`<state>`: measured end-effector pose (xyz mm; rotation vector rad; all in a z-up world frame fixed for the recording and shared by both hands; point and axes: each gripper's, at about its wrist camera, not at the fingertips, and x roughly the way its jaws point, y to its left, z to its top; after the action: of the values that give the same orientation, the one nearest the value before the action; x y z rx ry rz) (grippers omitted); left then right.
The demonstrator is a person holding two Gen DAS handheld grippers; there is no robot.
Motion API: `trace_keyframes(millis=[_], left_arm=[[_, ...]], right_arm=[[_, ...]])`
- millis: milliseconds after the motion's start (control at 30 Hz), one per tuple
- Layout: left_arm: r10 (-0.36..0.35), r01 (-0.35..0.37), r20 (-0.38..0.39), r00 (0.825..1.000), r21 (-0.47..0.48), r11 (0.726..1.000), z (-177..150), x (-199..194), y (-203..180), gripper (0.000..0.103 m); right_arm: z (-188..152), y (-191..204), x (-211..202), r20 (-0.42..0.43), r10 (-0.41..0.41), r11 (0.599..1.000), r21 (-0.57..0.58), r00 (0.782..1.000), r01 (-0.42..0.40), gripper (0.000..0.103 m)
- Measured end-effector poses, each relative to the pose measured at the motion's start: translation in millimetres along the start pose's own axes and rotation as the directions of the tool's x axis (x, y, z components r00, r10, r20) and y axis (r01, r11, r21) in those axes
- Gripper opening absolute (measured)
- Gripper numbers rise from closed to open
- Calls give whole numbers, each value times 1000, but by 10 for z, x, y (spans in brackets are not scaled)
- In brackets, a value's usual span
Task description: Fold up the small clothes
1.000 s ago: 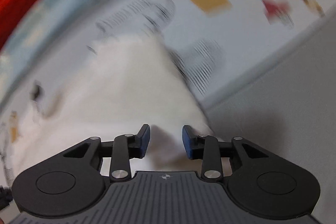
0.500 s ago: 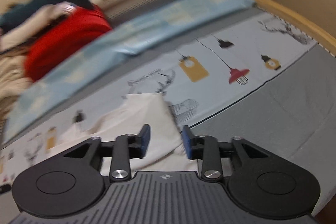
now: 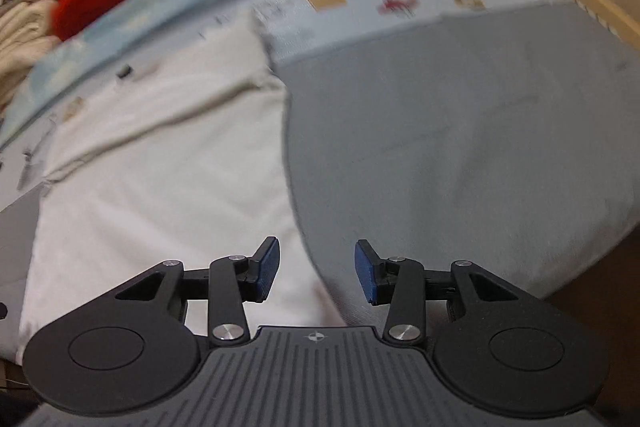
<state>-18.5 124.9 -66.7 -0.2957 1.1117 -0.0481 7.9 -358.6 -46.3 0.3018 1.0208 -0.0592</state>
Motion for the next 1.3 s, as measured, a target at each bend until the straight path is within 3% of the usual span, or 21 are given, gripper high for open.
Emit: trace_keyframes(millis=[267,433,700,800,833,900,933,967,1133,1300], left_arm=[[67,-71,-74,995,-53,996,-27,179,273,24],[98,-105,-126,987,-57,993,-88,248,378,26],[112,-118,-157,981,-25,993,-132,342,318,31],[112,-112,-157,981,9,994,-161,353,263,25],[110,-108,-157,981,19,994,-172,359,236,13],[91,-89,-154,984,23,996,-189,335,215,6],[89,-87,-145,985,23,996,-189,326,206,5],[84,-82,-131,988,21,996,-195,276,201,5],[33,-35,-65,997,-17,999,-277,-31,195,5],[84,-91,-167,982,-31,995,-334,147,254,6]], right_arm=[[-60,-78,335,-126,30,999,27,992,-27,44],[-226,-77,478,-201,-16,999,-35,979,9,44],[-272,-85,476,-212,-5,998,-69,977,-10,46],[-304,-35,452,-222,18,995,-90,975,-39,46],[-310,-22,449,-226,27,994,-96,974,-49,44],[-331,6,443,-233,36,992,-111,972,-63,36],[-339,9,440,-238,43,991,-115,970,-72,17],[-333,6,443,-243,53,991,-109,969,-81,5],[-281,-90,286,-200,126,990,-30,972,-134,4],[-333,-130,360,-254,56,998,-23,966,-64,9]])
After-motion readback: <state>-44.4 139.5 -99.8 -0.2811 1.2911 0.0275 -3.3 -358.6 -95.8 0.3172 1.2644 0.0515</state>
